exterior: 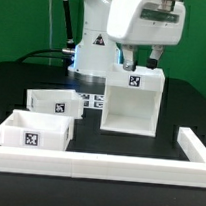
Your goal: Assemble drawer
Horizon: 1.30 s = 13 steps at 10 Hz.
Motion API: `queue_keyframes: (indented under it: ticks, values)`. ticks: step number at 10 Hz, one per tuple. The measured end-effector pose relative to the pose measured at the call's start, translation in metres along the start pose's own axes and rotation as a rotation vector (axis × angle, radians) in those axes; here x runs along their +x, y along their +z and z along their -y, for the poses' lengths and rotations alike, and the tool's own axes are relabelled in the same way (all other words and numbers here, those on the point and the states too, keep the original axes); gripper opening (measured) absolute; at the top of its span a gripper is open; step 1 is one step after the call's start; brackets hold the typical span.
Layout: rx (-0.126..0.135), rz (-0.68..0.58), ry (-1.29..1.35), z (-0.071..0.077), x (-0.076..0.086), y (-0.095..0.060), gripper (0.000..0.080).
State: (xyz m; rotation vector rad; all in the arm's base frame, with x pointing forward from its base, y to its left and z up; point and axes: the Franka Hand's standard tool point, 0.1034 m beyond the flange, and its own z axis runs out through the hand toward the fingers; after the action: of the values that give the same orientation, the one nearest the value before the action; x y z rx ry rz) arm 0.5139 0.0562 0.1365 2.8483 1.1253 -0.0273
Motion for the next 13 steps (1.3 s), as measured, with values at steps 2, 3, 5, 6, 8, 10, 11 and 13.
queue_keyframes:
  ticks: [2,3,5,6,8,10,11,13]
  values:
    - [0.004,0.0,0.2,0.006,0.002,-0.001,0.065]
    - [0.004,-0.001,0.277,0.007,0.003,-0.001,0.065]
    - [0.01,-0.001,0.359,0.008,0.003,0.0,0.065]
    - [0.013,-0.001,0.449,0.009,0.003,0.0,0.065]
    - [0.058,-0.003,0.761,0.021,-0.004,-0.006,0.065]
    - [0.098,0.001,0.962,0.045,-0.009,-0.003,0.065]
    - [0.101,-0.019,1.041,0.055,-0.011,0.0,0.065]
    - [0.102,-0.036,1.12,0.066,-0.013,0.004,0.065]
